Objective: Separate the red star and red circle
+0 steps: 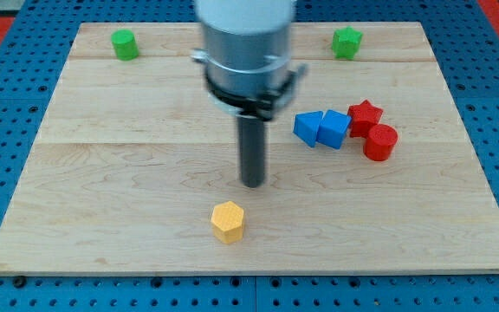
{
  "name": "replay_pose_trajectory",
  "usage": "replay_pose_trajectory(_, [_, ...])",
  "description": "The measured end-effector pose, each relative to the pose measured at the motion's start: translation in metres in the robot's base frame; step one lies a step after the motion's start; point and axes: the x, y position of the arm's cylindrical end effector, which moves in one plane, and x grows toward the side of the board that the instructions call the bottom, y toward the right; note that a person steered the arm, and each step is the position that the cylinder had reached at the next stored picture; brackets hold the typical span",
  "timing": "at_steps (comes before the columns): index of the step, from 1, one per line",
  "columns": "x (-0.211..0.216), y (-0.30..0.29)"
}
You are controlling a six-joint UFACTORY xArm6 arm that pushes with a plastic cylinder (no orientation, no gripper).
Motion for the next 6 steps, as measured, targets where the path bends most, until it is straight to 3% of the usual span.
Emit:
replay_pose_trajectory(1, [-0.029, 0.079])
replay_pose_trajectory(2, [-0.003, 0.11])
replay_pose_trajectory(3, [0.045, 0.109])
replay_pose_trajectory(4, [0.048, 0.133])
replay_pose_trajectory(6, [0.006, 0.14])
